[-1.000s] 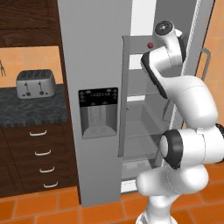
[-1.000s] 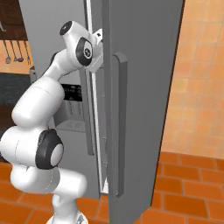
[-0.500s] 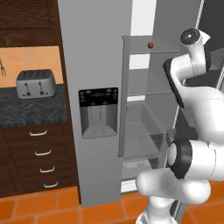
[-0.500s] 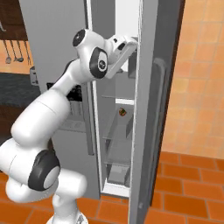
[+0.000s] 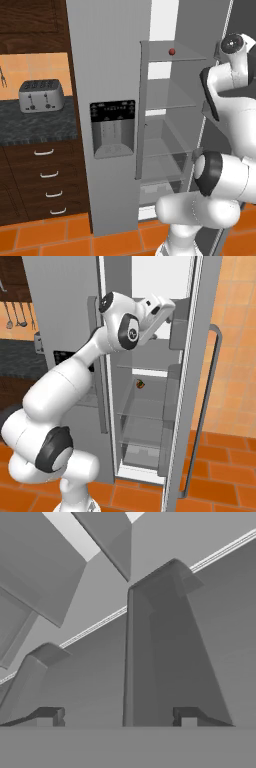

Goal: Take the strawberry from the fridge and place it on top of the pancake, located on the dining counter.

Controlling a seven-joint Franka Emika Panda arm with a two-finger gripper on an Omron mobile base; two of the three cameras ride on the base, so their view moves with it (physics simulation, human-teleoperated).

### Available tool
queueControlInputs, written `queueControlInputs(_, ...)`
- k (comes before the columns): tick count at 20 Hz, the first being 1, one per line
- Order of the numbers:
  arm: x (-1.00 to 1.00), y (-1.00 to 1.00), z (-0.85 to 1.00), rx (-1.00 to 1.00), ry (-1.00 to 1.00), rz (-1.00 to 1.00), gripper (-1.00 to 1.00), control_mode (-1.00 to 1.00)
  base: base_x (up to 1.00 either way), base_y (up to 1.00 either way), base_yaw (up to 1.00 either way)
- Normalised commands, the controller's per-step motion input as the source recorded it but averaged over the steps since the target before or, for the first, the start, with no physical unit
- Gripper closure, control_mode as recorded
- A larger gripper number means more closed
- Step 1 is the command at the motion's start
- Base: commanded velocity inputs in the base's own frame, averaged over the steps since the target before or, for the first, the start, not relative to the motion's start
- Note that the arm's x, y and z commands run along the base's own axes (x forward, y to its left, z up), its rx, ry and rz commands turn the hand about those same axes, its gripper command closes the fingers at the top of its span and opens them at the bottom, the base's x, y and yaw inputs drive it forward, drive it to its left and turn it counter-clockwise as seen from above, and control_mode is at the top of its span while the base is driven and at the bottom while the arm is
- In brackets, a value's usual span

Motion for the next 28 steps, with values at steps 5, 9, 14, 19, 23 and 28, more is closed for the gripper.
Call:
queueControlInputs(5, -0.4, 0.4, 0.01, 0.03, -0.02, -0.02, -1.0, -1.0, 0.0, 0.0, 0.0)
queueControlInputs(9, -0.34, 0.93, -0.01, 0.14, -0.1, -0.17, -1.0, -1.0, 0.0, 0.0, 0.0)
queueControlInputs(14, -0.38, 0.75, -0.23, 0.27, -0.21, -0.14, -1.0, -1.0, 0.0, 0.0, 0.0)
queueControlInputs(19, -0.43, 0.59, -0.37, 0.4, -0.26, -0.08, -1.0, -1.0, 0.0, 0.0, 0.0)
queueControlInputs(23, -0.47, 0.39, -0.26, 0.44, -0.14, -0.04, -1.0, -1.0, 0.0, 0.0, 0.0)
queueControlInputs(28, -0.42, 0.28, -0.14, 0.46, -0.08, 0.0, -1.0, -1.0, 0.0, 0.0, 0.0)
